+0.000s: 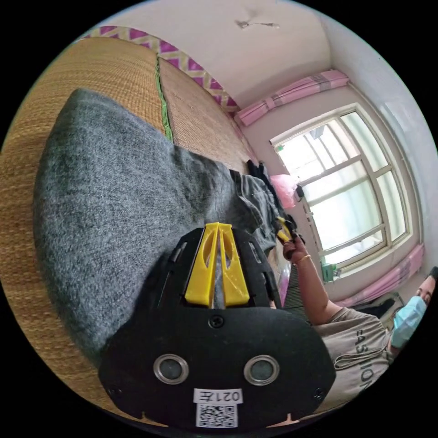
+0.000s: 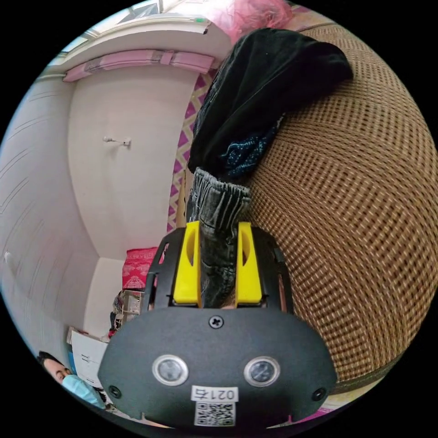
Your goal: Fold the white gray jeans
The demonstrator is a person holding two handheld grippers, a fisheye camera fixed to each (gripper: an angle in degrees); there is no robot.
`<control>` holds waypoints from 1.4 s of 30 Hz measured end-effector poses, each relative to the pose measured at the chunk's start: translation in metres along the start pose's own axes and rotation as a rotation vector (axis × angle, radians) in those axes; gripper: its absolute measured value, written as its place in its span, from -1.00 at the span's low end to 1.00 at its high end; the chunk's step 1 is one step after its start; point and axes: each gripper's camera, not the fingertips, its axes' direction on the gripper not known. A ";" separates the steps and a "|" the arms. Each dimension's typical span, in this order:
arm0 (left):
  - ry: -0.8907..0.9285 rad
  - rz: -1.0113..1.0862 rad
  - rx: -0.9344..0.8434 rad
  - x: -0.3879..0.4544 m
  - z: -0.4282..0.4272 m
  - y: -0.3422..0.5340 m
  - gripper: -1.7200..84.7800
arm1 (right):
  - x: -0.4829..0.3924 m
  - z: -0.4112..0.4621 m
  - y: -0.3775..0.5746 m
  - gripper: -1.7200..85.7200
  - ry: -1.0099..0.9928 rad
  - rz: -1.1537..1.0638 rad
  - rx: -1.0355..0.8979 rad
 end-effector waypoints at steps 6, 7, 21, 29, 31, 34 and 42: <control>0.116 0.073 0.148 0.010 -0.090 0.046 -0.98 | -0.122 0.015 0.042 -0.78 0.066 -0.262 0.013; 0.082 0.099 0.163 0.012 -0.108 0.057 -0.98 | -0.167 0.025 0.061 -0.78 0.085 -0.369 0.008; 0.021 0.046 0.283 -0.026 -0.203 0.167 -0.98 | -0.435 0.400 0.545 -0.78 0.543 -1.743 -0.333; 0.019 0.050 0.329 -0.022 -0.224 0.172 -0.98 | -0.372 0.454 0.626 -0.77 0.660 -1.868 -0.226; 0.045 0.065 0.333 -0.019 -0.217 0.157 -0.98 | -0.356 0.462 0.629 -0.76 0.636 -1.895 -0.248; 0.082 0.109 0.347 -0.007 -0.207 0.134 -0.98 | -0.332 0.474 0.628 -0.75 0.650 -1.909 -0.272; -0.054 0.157 0.244 0.028 -0.169 0.051 -0.78 | -0.360 0.377 0.444 -0.67 0.247 -1.423 -0.473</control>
